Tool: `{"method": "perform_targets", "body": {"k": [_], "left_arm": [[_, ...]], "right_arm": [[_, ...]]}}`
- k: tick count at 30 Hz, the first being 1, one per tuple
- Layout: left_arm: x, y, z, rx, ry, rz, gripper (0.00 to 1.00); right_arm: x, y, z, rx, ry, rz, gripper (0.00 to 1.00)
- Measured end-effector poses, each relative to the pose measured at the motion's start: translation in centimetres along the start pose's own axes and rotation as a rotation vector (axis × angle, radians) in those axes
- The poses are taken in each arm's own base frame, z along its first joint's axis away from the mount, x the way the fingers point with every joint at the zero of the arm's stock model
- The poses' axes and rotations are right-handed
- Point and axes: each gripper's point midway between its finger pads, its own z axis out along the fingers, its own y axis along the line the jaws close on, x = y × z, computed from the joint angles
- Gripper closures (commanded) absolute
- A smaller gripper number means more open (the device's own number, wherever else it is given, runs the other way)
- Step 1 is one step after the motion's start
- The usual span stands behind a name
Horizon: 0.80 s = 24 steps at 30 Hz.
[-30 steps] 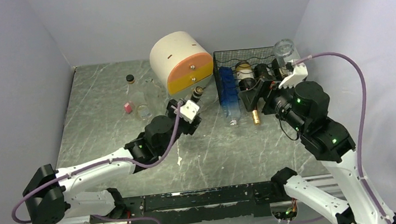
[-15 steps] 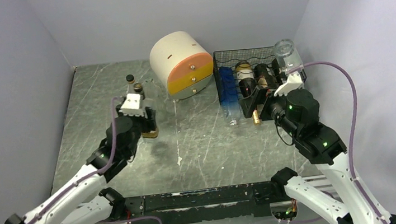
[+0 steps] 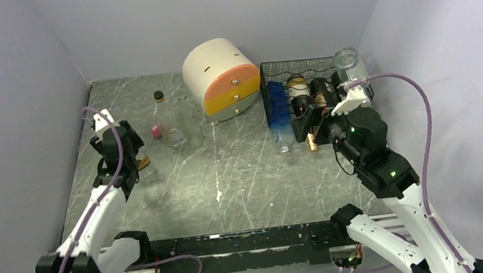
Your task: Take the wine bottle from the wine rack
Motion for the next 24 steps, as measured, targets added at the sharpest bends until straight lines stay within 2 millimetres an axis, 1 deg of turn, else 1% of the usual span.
{"method": "perform_targets", "body": {"k": [1, 2, 6, 8, 12, 15, 17, 19, 21, 22, 24], "left_arm": [[0.4, 0.1, 0.7, -0.01, 0.018, -0.002, 0.93], [0.3, -0.2, 1.4, -0.009, 0.02, -0.003, 0.93], [-0.3, -2.8, 2.8, 0.087, 0.0, -0.007, 0.93], [-0.9, -3.9, 3.1, 0.142, -0.031, 0.006, 0.93], [-1.9, -5.2, 3.1, 0.225, -0.115, 0.041, 0.93], [-1.5, -5.7, 3.1, 0.277, -0.145, 0.097, 0.93], [-0.8, -6.0, 3.2, 0.304, -0.141, 0.139, 0.91], [0.0, -6.3, 3.5, 0.321, -0.124, 0.173, 0.87], [0.2, -6.6, 3.7, 0.334, -0.124, 0.183, 0.79], [0.2, -6.6, 3.7, 0.34, -0.124, 0.184, 0.72], [0.3, -6.8, 3.6, 0.349, -0.127, 0.182, 0.54]], "right_arm": [[0.1, 0.0, 0.0, -0.001, 0.002, 0.0, 0.0], [0.1, 0.0, 0.0, -0.002, 0.003, 0.0, 0.0], [0.2, 0.1, -0.1, -0.01, 0.005, 0.001, 0.0], [0.2, 0.2, -0.1, -0.014, 0.005, 0.001, 0.0], [0.3, 0.2, 0.0, -0.016, 0.008, 0.0, 0.0], [0.4, 0.2, 0.1, -0.014, 0.013, -0.001, 0.0], [0.4, 0.2, 0.3, -0.012, 0.016, -0.001, 0.0], [0.4, 0.2, 0.3, -0.011, 0.016, -0.002, 0.0], [0.4, 0.2, 0.4, -0.009, 0.016, -0.002, 0.0], [0.4, 0.2, 0.4, -0.009, 0.016, -0.002, 0.0], [0.4, 0.1, 0.3, -0.008, 0.014, -0.002, 0.0]]}}
